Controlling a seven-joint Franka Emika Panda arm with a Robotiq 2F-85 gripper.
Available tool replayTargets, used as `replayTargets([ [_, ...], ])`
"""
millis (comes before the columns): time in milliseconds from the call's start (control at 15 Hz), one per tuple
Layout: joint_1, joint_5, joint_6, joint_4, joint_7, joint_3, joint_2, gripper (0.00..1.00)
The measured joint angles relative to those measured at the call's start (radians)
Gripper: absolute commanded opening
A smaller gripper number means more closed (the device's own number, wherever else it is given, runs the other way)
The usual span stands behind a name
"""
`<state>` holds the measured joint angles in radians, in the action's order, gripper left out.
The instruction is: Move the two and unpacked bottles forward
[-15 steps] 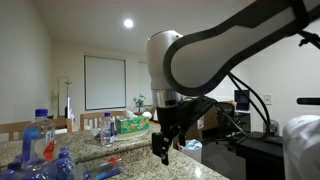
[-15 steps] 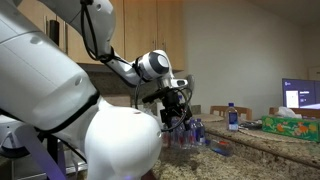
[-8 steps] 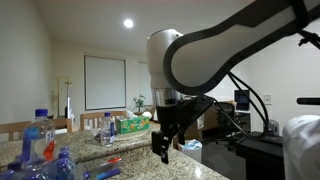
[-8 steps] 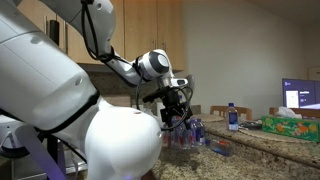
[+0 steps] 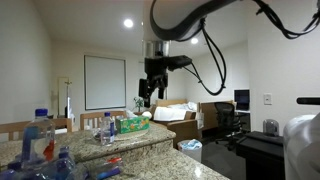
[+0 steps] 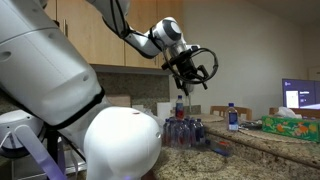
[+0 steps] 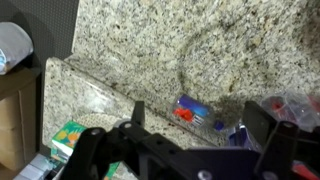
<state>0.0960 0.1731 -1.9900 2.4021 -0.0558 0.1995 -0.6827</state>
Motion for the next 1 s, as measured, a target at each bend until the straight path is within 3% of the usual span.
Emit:
replayTargets([
  [267,0.018,-0.006,0.099,-0.263,0.166,-0.063,0.172,1.00],
  [467,0.067,-0.059,0.154,-0.455,0.228,-0.055,0.325,1.00],
  [667,0.120,-0.069,0.239,-0.643,0.231,0.002,0.474,1.00],
  [867,0.133,0.052,0.288,-0.823,0.135,0.074,0.609,1.00],
  [1000,0.134,0.118,0.332,-0.916,0.067,0.084,0.688,1.00],
])
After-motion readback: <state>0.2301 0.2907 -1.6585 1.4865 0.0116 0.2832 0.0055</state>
